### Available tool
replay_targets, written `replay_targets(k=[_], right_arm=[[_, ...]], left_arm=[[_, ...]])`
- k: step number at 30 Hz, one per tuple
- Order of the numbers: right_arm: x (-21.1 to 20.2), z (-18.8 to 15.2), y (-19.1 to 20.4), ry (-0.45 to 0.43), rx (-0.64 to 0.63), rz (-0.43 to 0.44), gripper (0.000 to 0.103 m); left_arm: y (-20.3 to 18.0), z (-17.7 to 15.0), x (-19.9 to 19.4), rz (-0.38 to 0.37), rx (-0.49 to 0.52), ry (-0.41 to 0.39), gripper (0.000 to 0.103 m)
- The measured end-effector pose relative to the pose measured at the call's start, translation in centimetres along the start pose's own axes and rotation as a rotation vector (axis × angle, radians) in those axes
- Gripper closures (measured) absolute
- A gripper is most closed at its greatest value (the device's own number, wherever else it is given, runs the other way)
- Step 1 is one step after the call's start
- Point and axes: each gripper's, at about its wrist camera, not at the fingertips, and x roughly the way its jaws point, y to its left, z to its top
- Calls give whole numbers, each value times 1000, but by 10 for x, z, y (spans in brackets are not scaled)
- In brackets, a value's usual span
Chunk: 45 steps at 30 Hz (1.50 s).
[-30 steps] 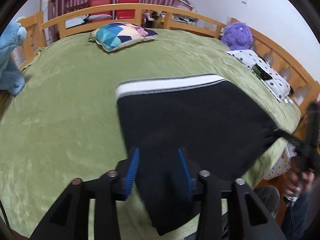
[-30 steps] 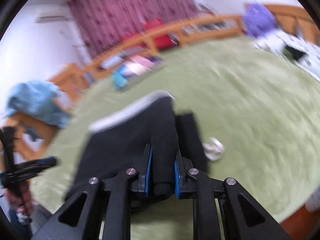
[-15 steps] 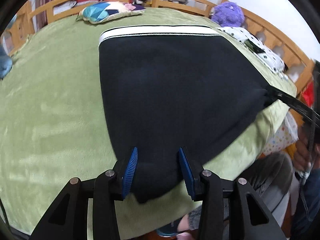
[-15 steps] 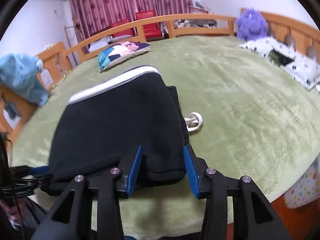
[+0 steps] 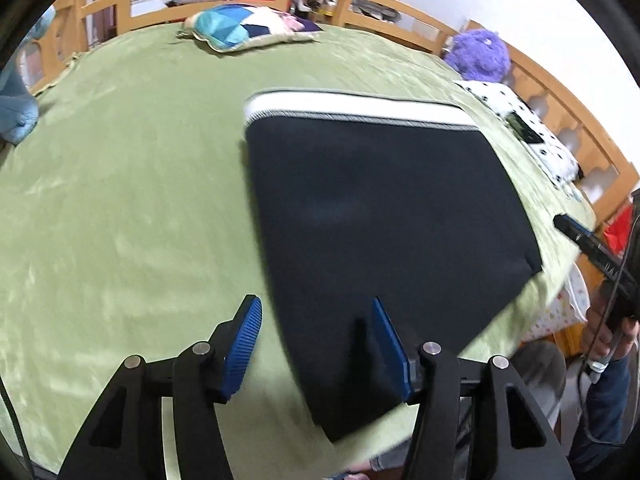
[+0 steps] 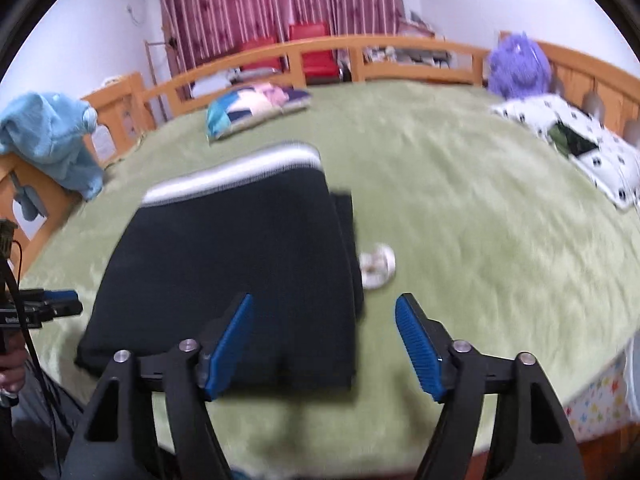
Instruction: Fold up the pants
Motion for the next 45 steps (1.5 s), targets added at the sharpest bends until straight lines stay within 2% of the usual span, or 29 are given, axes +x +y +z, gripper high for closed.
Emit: replay_targets(k=[4, 8, 9, 10, 11, 13, 16, 17, 18, 20, 22, 25, 27, 28, 29, 31, 33, 35, 37, 41, 45], right_arm=[[38, 38, 6, -45, -48, -5, 30], [95, 71, -5, -2, 9, 17, 33], [109, 74, -6, 25, 24, 24, 47], [126, 78, -6, 69, 26, 59, 71], [135, 77, -5, 101, 24, 108, 81], [140, 81, -7, 131, 18, 130, 91], [112, 88, -42, 54, 213, 308, 91], [107, 86, -49, 41, 236, 288, 91], [108, 83, -47, 43, 205, 221, 91], [130, 69, -39, 112, 149, 107, 90], [141, 60, -34, 133, 124, 72, 86], [119, 64, -36, 126, 156, 77, 73], [103, 59, -40, 102, 163, 69, 62], [95, 53, -43, 105, 153, 63, 53], [94, 50, -43, 114, 145, 64, 51], [93, 42, -40, 149, 128, 86, 50], [100, 31, -38, 196, 130, 127, 42], [100, 25, -45, 195, 151, 150, 38], [104, 23, -48, 201, 177, 180, 37], [122, 21, -52, 243, 230, 250, 30], [139, 21, -56, 282, 267, 320, 29]], left_arm=[[1, 15, 6, 8, -16, 3, 48], [-2, 22, 10, 46, 1, -1, 48], [-2, 23, 10, 51, 5, -1, 48], [-2, 24, 10, 54, 7, -2, 48], [-1, 25, 10, 58, 5, -3, 48], [0, 27, 9, 58, 0, 3, 48], [3, 28, 5, 48, -6, -8, 48], [4, 30, 5, 45, -13, -13, 48], [4, 31, 6, 39, -19, -16, 48], [4, 34, 12, 24, -34, -8, 48], [0, 34, 19, 1, -43, 11, 48], [-7, 27, 30, -3, -20, 42, 48], [-9, 24, 34, -1, -11, 43, 48], [-9, 25, 35, -1, -14, 39, 48], [-8, 27, 37, 1, -20, 37, 48], [-6, 33, 41, 5, -38, 27, 47], [-4, 42, 50, 13, -49, 23, 43], [-5, 50, 61, 11, -42, 38, 41], [-6, 56, 74, -13, -45, 63, 40], [-4, 61, 87, -16, -53, 68, 27], [1, 64, 100, -21, -67, 81, 13]])
